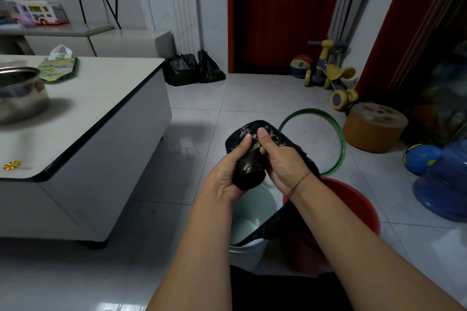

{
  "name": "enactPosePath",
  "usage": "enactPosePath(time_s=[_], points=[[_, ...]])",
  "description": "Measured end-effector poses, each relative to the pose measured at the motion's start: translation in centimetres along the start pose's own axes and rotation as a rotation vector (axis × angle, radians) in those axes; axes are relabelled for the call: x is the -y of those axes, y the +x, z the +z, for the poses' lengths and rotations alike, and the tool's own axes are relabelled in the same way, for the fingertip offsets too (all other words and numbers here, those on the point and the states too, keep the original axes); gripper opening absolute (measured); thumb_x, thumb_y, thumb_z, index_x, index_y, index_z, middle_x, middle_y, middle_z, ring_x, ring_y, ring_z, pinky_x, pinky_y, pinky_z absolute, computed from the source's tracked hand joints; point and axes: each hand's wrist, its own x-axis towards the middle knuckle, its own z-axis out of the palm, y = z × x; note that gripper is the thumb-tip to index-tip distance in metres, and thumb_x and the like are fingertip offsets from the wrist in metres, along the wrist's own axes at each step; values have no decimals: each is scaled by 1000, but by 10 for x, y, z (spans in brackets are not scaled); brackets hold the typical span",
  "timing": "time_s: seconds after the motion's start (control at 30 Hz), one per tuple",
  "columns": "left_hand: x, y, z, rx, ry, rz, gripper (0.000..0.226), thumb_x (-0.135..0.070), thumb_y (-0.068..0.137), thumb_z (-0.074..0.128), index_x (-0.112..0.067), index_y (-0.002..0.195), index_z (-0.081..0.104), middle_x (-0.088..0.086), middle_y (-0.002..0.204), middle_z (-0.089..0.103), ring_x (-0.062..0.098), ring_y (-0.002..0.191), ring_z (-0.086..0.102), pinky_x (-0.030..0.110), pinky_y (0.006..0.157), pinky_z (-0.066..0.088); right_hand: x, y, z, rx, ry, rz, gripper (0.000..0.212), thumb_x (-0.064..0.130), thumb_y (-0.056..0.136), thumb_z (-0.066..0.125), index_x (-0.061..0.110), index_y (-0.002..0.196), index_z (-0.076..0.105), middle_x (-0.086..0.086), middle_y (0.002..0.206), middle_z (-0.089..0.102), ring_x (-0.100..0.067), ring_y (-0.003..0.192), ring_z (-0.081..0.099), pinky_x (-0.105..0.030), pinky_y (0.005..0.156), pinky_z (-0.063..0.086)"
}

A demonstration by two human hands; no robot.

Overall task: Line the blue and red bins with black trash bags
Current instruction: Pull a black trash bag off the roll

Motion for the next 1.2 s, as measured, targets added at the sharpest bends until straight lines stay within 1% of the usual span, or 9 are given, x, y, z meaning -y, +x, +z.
enactPosePath(time_s=[0.23, 0.4, 0.53, 0.7, 0.77, 0.83, 0.9, 1.0, 1.2], points=[[-5, -4, 1, 39, -11, -3, 21, -19, 73, 65, -4, 63, 76, 10, 66, 72, 18, 56, 70, 22, 50, 54, 3, -4, 0, 66, 209, 46, 21, 23, 73, 69, 16, 53, 73, 7, 54, 65, -4, 64, 67, -20, 72, 56], [-8, -5, -5, 39, 5, -21, 35, -18, 87, 58, -5, 59, 75, 9, 61, 70, 16, 51, 68, 21, 47, 52, 3, -6, -4, 70, 239, 73, 41, 13, 88, 60, 17, 50, 70, 9, 44, 59, 0, 41, 54, -13, 55, 51], [-9, -9, -5, 54, 29, -27, 26, -18, 78, 63, -5, 59, 75, 8, 60, 70, 16, 49, 67, 20, 47, 52, 3, -5, -7, 34, 267, 99, 44, 10, 88, 59, 18, 45, 63, 9, 37, 51, -1, 34, 48, -13, 46, 46], [-5, -5, -6, 11, 36, -14, 18, -22, 72, 68, -7, 68, 77, 8, 69, 73, 16, 60, 70, 23, 58, 57, -1, -2, -4, 46, 100, 56, 35, 31, 78, 70, 18, 46, 64, 7, 47, 57, -2, 47, 55, -16, 60, 53], [-3, -2, -8, -27, 70, 3, 17, -24, 74, 69, -9, 70, 77, 8, 72, 73, 17, 63, 70, 24, 60, 57, 0, -3, -2, 49, -103, 21, 44, 52, 63, 73, 9, 65, 73, -11, 74, 72, -18, 77, 70, -31, 81, 57], [-2, 0, -9, -42, 112, 12, 16, -24, 74, 70, -10, 69, 78, 8, 72, 73, 17, 62, 70, 24, 58, 56, 1, -3, -1, 21, -231, -6, 62, 58, 60, 71, -1, 77, 70, -23, 92, 70, -34, 98, 66, -50, 100, 45], [-4, 0, -9, -21, 145, 7, 15, -25, 70, 72, -11, 72, 78, 7, 75, 73, 17, 65, 70, 25, 62, 57, 3, -3, -3, 23, -226, 10, 40, 48, 71, 68, 11, 56, 69, -4, 66, 67, -19, 78, 64, -43, 93, 51], [-9, -2, -8, 38, 136, -7, 14, -20, 71, 70, -9, 74, 78, 7, 74, 73, 17, 67, 70, 26, 65, 58, 2, -3, -7, 82, 2, 27, 41, 22, 89, 59, 15, 50, 70, 8, 52, 63, -3, 60, 65, -17, 67, 53], [-15, -9, -10, 76, 71, -56, 12, -9, 71, 65, -6, 67, 77, 9, 67, 71, 17, 56, 69, 25, 51, 54, 5, -9, -4, 92, 189, 95, 36, 10, 89, 57, 12, 57, 73, 6, 48, 60, -3, 53, 62, -16, 64, 54]])
